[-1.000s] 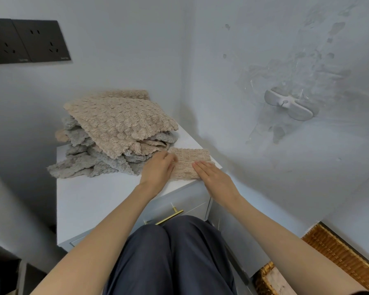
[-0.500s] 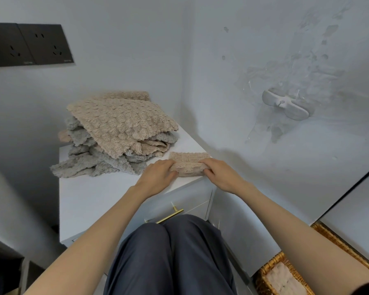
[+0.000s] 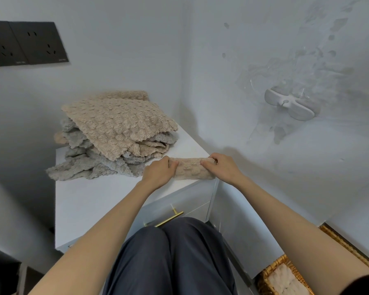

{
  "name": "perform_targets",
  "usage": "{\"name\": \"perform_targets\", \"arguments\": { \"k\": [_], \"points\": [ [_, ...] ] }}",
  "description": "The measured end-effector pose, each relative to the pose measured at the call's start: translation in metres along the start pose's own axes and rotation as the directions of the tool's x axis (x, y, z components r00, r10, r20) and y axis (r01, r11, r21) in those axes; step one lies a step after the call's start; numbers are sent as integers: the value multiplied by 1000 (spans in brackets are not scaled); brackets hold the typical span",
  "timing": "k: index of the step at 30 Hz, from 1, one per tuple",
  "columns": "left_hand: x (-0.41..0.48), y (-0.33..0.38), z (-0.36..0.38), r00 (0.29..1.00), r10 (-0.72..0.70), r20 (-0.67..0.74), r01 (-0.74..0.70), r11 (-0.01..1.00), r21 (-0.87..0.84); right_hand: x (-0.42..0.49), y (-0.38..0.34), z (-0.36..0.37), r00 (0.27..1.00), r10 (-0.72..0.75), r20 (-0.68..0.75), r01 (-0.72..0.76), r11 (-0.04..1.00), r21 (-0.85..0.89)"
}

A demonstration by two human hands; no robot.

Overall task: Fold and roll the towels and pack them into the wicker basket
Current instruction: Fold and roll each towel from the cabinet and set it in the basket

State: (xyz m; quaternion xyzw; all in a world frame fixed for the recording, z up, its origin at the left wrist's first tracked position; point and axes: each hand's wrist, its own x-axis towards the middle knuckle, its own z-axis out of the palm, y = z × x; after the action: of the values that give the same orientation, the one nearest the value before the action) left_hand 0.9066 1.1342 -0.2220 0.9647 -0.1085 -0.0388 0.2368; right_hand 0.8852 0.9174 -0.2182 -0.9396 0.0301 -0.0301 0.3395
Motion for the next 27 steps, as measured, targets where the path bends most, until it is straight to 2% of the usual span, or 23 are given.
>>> {"name": "perform_targets", "arguments": {
  "k": [3, 6, 12, 17, 21, 24, 27],
  "points": [
    [6, 0, 1, 998, -60, -30, 59, 998, -18, 3, 2, 4, 999, 10, -45, -8, 999, 39],
    [11, -2, 0, 994, -104, -21, 103, 994, -46, 8, 1, 7, 999, 45, -7, -45, 999, 10],
    [11, -2, 2, 997, -77, 8, 77, 994, -83, 17, -2, 4, 987, 116, 115, -107, 991, -81],
    [10, 6, -2, 995, -88, 56, 93, 990, -104, 14, -3, 8, 991, 93, 100, -77, 985, -155],
    [2, 10, -2, 993, -111, 44, 119, 940, -320, 5, -5, 9, 994, 85, 62, -70, 975, -212],
    [-8, 11, -4, 994, -95, 46, 106, 875, -473, -7, -8, 3, 997, 35, 68, -27, 993, -114],
    [-19, 13, -10, 989, -93, 114, 145, 751, -644, -22, -11, -5, 997, -8, 73, 7, 1000, 9]
  ]
}}
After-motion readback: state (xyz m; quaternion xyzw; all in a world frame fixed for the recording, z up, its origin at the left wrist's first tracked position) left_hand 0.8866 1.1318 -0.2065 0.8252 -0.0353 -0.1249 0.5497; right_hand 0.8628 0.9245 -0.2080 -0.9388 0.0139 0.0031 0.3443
